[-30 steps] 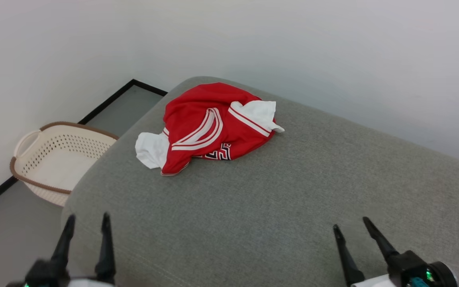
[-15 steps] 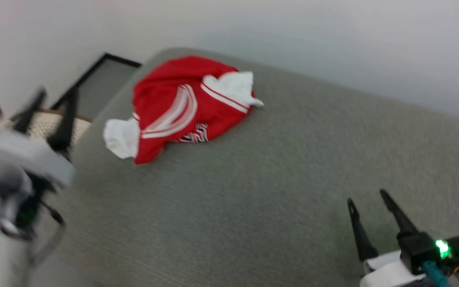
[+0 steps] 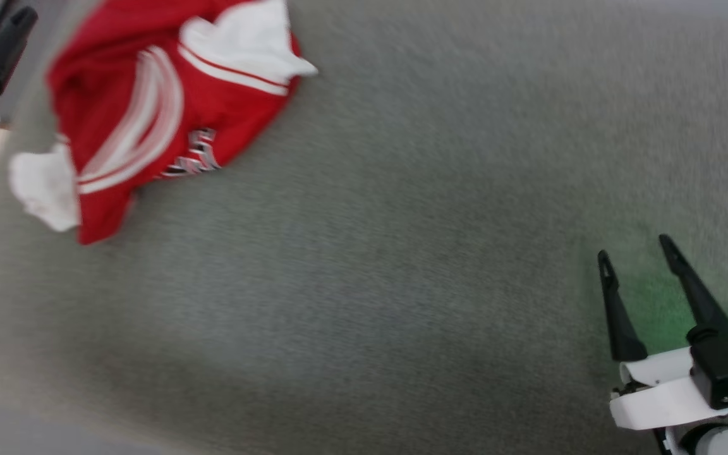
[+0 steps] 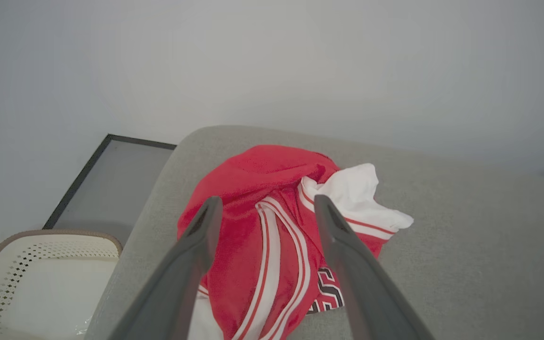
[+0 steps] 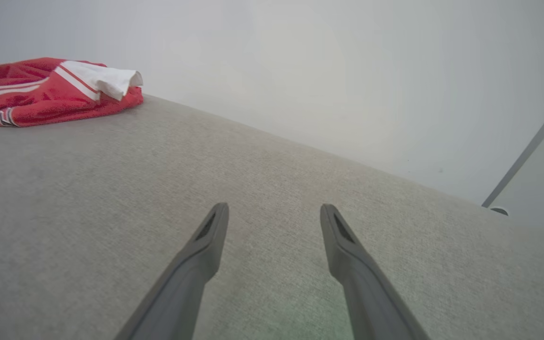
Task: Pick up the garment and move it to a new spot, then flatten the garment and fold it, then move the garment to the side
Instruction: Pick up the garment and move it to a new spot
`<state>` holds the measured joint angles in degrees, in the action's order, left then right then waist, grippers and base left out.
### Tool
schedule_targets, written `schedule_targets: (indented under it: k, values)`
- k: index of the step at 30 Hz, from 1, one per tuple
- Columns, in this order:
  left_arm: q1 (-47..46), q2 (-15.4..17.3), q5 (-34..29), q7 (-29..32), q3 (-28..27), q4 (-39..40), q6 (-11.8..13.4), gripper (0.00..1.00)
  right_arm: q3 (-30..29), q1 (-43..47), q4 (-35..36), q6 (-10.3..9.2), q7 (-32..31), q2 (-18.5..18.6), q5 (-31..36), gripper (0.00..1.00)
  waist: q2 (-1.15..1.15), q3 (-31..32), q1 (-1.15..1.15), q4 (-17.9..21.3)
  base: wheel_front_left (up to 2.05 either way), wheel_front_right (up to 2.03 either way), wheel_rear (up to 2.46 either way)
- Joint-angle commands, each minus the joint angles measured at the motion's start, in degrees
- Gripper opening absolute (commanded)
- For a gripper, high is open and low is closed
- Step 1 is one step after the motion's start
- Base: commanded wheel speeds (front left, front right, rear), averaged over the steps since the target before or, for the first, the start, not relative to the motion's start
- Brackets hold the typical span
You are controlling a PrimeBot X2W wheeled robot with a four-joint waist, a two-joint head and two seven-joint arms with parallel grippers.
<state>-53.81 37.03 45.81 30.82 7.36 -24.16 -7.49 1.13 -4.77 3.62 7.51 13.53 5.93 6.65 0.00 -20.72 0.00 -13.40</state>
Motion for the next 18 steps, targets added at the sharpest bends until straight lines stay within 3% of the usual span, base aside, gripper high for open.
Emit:
schedule_targets:
  k: [1,6,12,18]
  values:
    - [-3.0,0.9,0.1,2.1,1.9,-3.0,0.0,1.0,-0.3,-0.6,1.8,-0.04,-0.5,0.1,0.5,1.0,0.0,-9.2,0.0,6.8,0.0,0.0,0.0]
    - [-8.6,2.2,-1.0,7.1,6.2,-11.8,0.0,1.0,-1.3,0.1,5.6,-0.04,-2.0,0.5,0.4,1.0,0.0,-12.3,0.0,7.6,0.0,0.0,0.0]
    - [-13.4,0.5,0.0,14.5,10.0,-21.2,0.0,1.0,-1.8,1.1,10.1,-0.04,-4.6,0.9,0.3,1.0,0.0,-14.7,0.0,7.6,0.0,0.0,0.0]
    - [-15.8,-1.1,-0.7,15.9,11.6,-28.0,0.4,1.0,-1.5,1.1,13.1,-0.04,-6.5,1.2,0.1,1.0,0.0,-16.7,0.0,7.7,0.0,0.0,0.0]
